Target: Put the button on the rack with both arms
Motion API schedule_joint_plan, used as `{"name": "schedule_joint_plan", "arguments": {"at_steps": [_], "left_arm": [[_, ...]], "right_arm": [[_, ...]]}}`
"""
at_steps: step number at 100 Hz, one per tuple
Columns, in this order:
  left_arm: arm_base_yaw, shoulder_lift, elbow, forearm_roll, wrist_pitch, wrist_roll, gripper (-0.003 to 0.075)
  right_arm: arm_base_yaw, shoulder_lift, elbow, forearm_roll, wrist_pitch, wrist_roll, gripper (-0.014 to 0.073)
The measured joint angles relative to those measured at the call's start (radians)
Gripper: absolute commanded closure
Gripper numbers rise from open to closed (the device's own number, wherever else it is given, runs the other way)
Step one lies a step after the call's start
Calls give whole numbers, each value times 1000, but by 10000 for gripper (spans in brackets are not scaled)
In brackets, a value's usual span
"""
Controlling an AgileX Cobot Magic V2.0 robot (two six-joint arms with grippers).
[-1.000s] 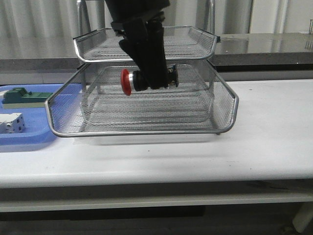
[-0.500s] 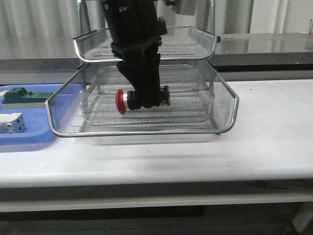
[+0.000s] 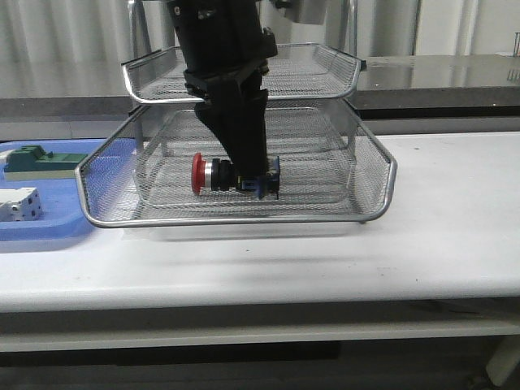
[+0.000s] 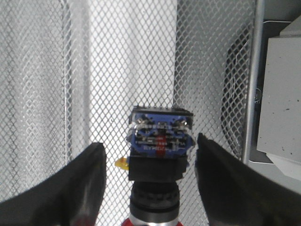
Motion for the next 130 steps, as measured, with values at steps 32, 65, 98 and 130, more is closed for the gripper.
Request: {"name": "schedule_joint_plan", "arguments": {"at_steps": [32, 65, 98, 130], "left_arm": [[0, -4, -90, 6, 0, -123, 307], [28, -126, -98, 94, 6, -291, 312], [237, -351, 43, 10, 7, -412, 312], [448, -628, 397, -83, -183, -418, 312]], "right_arm": [[0, 0, 0, 0, 0, 0, 664], [0, 0, 0, 0, 0, 0, 664], [0, 0, 0, 0, 0, 0, 664], [0, 0, 0, 0, 0, 0, 664]]}}
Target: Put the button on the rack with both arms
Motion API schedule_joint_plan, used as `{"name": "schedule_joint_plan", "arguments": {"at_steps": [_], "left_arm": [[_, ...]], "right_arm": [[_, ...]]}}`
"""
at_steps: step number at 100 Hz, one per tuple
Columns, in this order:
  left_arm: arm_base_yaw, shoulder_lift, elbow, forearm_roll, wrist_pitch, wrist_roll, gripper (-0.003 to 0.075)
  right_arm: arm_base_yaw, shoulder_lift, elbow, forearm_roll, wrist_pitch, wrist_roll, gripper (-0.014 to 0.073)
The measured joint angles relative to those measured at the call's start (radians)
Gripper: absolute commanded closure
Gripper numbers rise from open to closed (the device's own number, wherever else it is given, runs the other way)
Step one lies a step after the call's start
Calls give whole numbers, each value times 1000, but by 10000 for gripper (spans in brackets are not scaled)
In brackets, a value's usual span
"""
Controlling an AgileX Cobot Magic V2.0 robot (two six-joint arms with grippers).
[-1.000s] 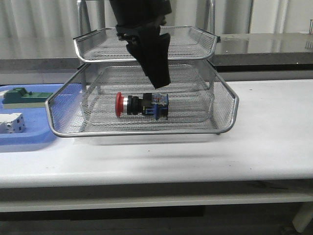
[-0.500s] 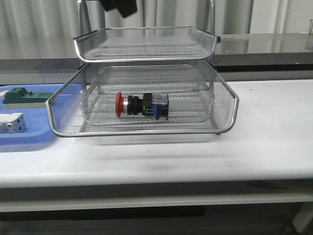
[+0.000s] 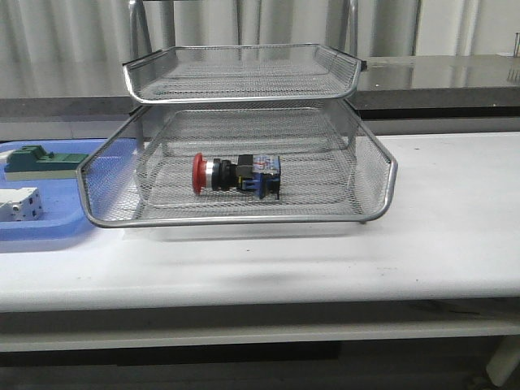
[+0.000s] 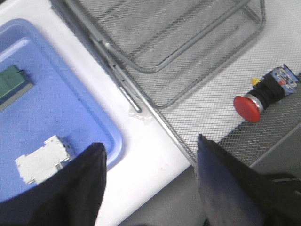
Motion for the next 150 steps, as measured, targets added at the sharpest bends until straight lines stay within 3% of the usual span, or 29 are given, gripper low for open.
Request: {"name": "schedule_joint_plan", "arguments": {"at_steps": [26, 56, 82, 111, 150], "left_arm": [[91, -293, 348, -49, -273, 0, 312], [100, -623, 768, -83, -585, -2, 312], [100, -867, 1027, -132, -757, -2, 311], [100, -1028, 1131, -186, -866, -2, 311], [100, -1042, 1133, -190, -909, -2, 312]], "right_arm": [[0, 0, 0, 0, 0, 0, 664], [0, 0, 0, 0, 0, 0, 664], [0, 0, 0, 0, 0, 0, 664], [0, 0, 0, 0, 0, 0, 664], [0, 0, 0, 0, 0, 0, 664]]}}
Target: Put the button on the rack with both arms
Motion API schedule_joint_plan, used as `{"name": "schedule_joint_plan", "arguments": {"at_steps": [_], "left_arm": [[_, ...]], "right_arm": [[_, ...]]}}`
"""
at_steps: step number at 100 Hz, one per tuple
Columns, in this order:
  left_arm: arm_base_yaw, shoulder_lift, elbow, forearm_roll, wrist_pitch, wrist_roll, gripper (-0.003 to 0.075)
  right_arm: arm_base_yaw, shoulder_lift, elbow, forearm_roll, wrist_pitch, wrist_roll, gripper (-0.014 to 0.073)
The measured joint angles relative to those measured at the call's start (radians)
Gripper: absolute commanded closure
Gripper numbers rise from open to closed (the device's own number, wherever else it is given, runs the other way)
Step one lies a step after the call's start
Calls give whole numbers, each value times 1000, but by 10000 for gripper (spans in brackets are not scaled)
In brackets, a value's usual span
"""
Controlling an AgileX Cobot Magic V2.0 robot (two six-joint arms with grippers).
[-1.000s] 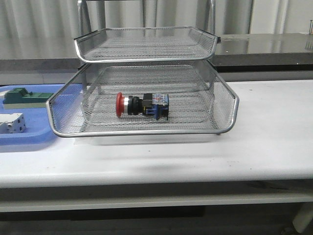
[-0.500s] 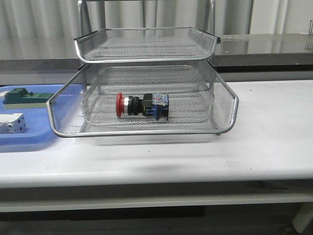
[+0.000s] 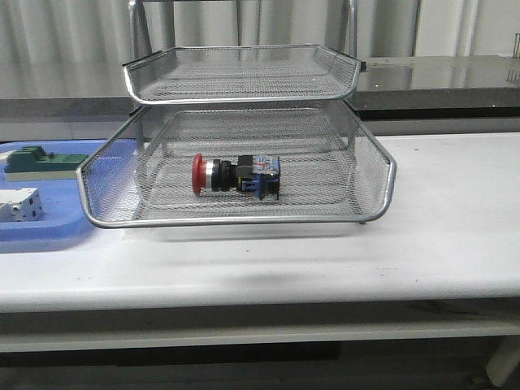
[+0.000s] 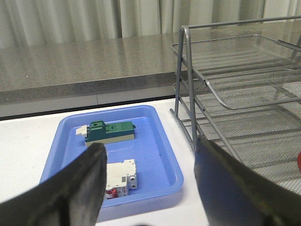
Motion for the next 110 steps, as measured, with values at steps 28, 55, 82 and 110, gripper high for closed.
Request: {"name": "schedule_joint_plan", "arguments": {"at_steps": [28, 55, 82, 110], "left_arm": [[0, 0, 0, -2, 0, 0, 409], [0, 0, 0, -4, 0, 0, 701], [0, 0, 0, -4, 0, 0, 741], [0, 0, 0, -4, 0, 0, 741]], "right_arm": [[0, 0, 0, 0, 0, 0, 664], [0, 0, 0, 0, 0, 0, 664], [0, 0, 0, 0, 0, 0, 664], [0, 0, 0, 0, 0, 0, 664]]}}
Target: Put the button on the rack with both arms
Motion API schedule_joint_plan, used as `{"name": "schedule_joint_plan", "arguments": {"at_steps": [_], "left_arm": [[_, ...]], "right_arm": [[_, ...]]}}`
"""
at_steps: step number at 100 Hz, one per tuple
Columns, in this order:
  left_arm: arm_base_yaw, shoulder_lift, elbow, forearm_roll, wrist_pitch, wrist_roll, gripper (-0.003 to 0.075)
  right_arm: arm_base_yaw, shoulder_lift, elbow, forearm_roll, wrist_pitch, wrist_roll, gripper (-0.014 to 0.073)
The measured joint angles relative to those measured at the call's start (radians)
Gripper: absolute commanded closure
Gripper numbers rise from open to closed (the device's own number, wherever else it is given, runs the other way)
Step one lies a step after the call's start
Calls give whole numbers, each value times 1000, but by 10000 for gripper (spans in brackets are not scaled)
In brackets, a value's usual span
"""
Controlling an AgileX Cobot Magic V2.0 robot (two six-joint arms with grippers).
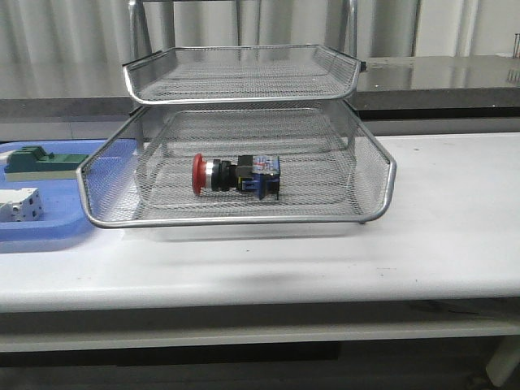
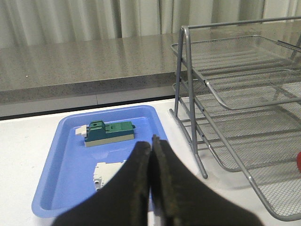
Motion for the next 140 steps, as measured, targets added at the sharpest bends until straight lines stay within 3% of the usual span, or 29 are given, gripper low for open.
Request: {"name": "schedule_joint_plan", "arguments": {"at_steps": [73, 114, 140], "left_arm": [[0, 0, 0, 0, 0, 0, 741], [0, 0, 0, 0, 0, 0, 741], [0, 0, 0, 0, 0, 0, 741]], "right_arm": [[0, 7, 0, 11, -208, 0, 664], [0, 307, 0, 234, -296, -9, 664], [59, 511, 0, 395, -359, -139, 663]]}}
